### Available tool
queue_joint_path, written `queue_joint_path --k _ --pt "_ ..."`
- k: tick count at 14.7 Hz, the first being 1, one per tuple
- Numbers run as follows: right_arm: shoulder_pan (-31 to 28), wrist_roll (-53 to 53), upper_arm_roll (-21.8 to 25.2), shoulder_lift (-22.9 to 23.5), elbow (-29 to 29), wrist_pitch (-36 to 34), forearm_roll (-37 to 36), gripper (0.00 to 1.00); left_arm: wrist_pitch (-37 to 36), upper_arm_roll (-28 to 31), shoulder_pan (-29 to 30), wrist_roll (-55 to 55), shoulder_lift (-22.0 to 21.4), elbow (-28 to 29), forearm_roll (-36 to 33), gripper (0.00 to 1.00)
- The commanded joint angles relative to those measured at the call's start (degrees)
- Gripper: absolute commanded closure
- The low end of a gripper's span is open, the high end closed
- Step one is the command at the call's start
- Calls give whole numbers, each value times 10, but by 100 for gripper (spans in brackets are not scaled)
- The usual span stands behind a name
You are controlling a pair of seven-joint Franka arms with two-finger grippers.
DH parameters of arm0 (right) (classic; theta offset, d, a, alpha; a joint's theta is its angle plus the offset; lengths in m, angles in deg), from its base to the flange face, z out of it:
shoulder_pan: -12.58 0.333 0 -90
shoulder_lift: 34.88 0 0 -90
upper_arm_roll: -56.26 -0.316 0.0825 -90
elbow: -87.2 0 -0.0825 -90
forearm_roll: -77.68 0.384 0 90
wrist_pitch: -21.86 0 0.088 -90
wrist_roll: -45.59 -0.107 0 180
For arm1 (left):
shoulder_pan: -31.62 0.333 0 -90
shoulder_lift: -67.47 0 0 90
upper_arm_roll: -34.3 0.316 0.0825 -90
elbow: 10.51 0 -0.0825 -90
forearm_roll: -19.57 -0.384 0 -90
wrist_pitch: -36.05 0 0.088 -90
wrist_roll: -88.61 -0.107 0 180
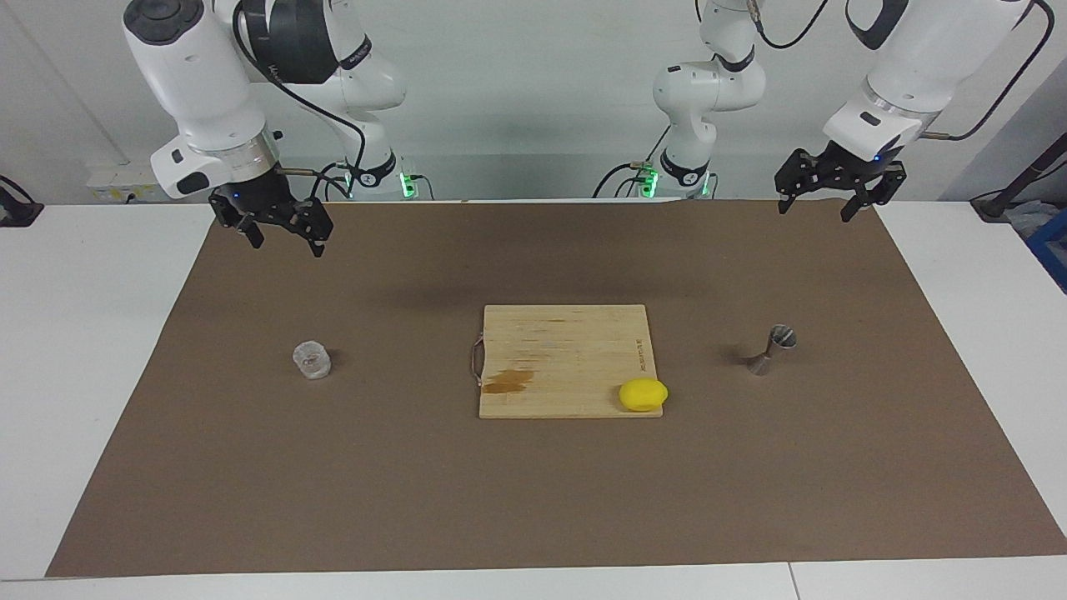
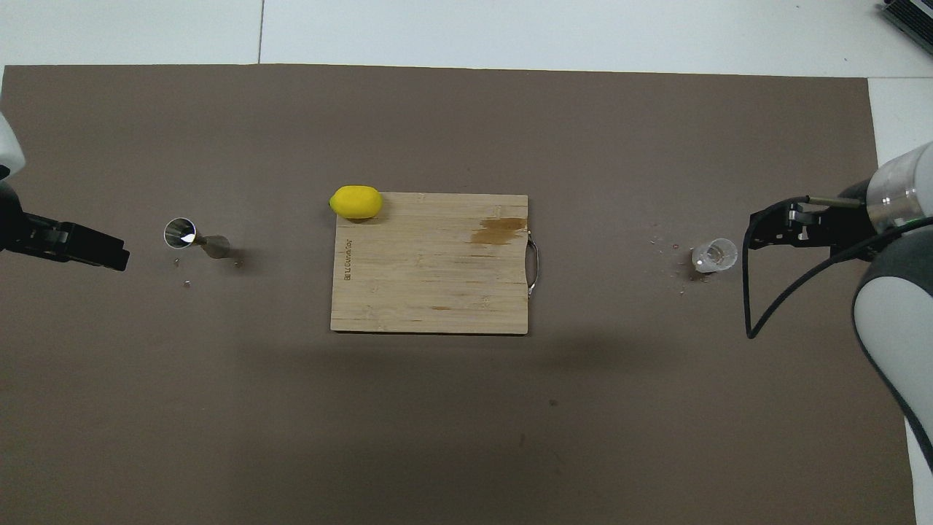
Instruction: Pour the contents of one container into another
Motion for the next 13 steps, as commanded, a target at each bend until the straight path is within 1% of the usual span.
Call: queue_joint_path --k 1,5,9,11,13 --pt "-7 12 -3 -12 -12 -2 8 0 -1 1 0 3 -5 3 8 0" --pt "-7 12 -3 -12 -12 -2 8 0 18 3 -5 -4 -7 13 10 0" --pt "-7 12 -3 -12 -12 -2 8 0 35 0 -8 2 -25 50 10 0" --pt "-7 12 -3 -12 -12 -2 8 0 37 1 -11 3 -27 54 13 0" --pt "-7 12 -3 -12 -12 -2 8 0 38 5 -6 4 -22 46 32 0"
